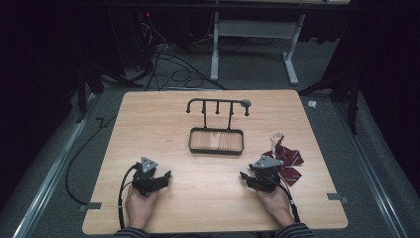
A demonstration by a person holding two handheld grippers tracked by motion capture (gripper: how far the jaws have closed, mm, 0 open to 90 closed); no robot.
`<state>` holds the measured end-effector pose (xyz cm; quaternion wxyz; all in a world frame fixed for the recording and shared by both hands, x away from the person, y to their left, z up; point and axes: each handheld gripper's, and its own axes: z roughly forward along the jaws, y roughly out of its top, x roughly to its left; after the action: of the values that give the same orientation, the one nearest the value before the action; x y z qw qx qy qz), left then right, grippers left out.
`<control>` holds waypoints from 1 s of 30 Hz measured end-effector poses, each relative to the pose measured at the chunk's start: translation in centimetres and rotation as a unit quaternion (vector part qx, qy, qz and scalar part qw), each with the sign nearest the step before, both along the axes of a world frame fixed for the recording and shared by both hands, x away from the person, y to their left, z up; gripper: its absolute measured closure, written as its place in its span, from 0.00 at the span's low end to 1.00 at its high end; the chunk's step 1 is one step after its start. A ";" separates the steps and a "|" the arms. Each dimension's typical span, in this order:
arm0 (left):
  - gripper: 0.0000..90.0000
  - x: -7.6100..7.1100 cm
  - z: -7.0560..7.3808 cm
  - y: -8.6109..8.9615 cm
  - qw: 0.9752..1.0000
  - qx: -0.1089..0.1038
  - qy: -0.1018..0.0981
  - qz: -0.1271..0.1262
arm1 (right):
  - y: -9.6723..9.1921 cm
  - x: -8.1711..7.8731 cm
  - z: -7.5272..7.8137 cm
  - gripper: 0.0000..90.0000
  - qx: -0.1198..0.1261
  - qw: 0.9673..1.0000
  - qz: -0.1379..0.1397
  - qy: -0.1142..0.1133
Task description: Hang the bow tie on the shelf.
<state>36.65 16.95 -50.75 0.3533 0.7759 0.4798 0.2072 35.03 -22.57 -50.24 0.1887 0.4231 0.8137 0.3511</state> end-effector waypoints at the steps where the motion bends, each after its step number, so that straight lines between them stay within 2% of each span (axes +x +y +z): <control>1: 0.35 0.0 0.0 0.0 1.000 0.000 0.000 0.000 | 0.0 0.0 0.0 0.57 0.000 1.000 -0.001 0.000; 9: 0.35 0.0 0.0 0.0 1.000 0.001 0.001 0.000 | -0.1 -0.1 0.0 0.55 0.000 1.000 0.001 0.001; 15: 0.35 0.0 0.0 0.0 1.000 0.001 0.001 0.000 | -0.2 -0.1 0.0 0.56 0.011 1.000 -0.004 0.006; 24: 0.35 0.0 0.0 0.0 1.000 0.000 0.001 0.000 | -0.3 -0.6 0.3 0.61 0.001 1.000 0.004 0.008; 30: 0.35 0.0 0.0 0.0 1.000 0.000 0.000 0.000 | -0.9 -0.7 0.7 0.63 0.028 1.000 -0.005 0.007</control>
<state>36.63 16.96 -50.75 0.3535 0.7757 0.4800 0.2070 34.28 -23.52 -49.56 0.1732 0.4345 0.8028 0.3698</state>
